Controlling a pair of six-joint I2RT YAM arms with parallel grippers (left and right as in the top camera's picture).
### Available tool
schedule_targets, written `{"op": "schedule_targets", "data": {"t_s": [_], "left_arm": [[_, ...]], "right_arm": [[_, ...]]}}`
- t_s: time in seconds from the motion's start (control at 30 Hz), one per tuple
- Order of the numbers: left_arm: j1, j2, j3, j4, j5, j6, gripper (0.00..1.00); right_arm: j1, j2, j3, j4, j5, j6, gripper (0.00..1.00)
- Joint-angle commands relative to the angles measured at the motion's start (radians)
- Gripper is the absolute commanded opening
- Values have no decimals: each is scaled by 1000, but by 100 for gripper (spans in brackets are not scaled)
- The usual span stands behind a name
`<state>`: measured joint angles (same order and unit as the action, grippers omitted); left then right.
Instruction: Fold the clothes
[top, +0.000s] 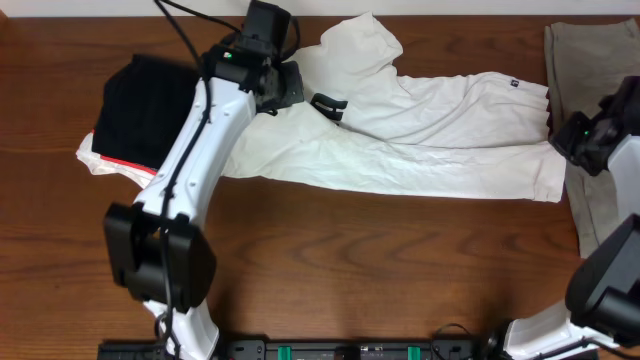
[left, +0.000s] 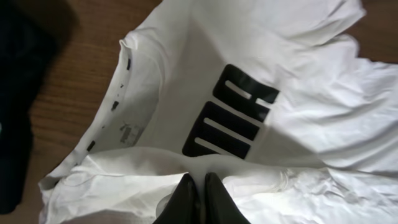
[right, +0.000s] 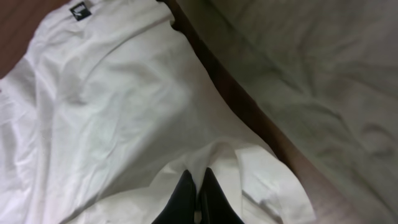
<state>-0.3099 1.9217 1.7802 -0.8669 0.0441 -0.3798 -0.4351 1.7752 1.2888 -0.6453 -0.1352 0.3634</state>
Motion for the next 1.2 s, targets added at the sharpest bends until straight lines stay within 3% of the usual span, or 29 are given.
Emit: {"op": "schedule_targets", "data": {"t_s": [0.0, 0.13, 0.6, 0.7, 0.77, 0.83, 0.9, 0.97, 1.0, 1.1, 1.17], "left_arm": [[-1, 59, 19, 5, -76, 20, 6], [4, 124, 19, 20, -161, 20, 6], [34, 219, 19, 125, -161, 9, 7], [39, 218, 19, 136, -161, 9, 17], [41, 218, 19, 140, -161, 10, 47], [41, 218, 19, 144, -161, 10, 67], [41, 212, 19, 152, -161, 14, 80], [42, 191, 25, 153, -161, 34, 85], [43, 177, 33, 143, -161, 44, 86], [45, 108, 47, 105, -161, 40, 87], [45, 56, 47, 53, -161, -8, 87]], "right_arm": [[13, 42, 16, 26, 8, 9, 1], [23, 69, 16, 50, 16, -6, 1], [68, 91, 15, 167, 32, -134, 4], [80, 90, 15, 193, 65, -141, 11], [82, 90, 15, 197, 95, -141, 32], [82, 90, 15, 198, 110, -142, 42], [82, 89, 16, 208, 109, -170, 56], [82, 84, 26, 197, 108, -202, 71], [82, 77, 36, 175, 108, -215, 73], [82, 48, 76, 82, 69, -249, 73], [82, 30, 95, 14, 28, -248, 65]]}}
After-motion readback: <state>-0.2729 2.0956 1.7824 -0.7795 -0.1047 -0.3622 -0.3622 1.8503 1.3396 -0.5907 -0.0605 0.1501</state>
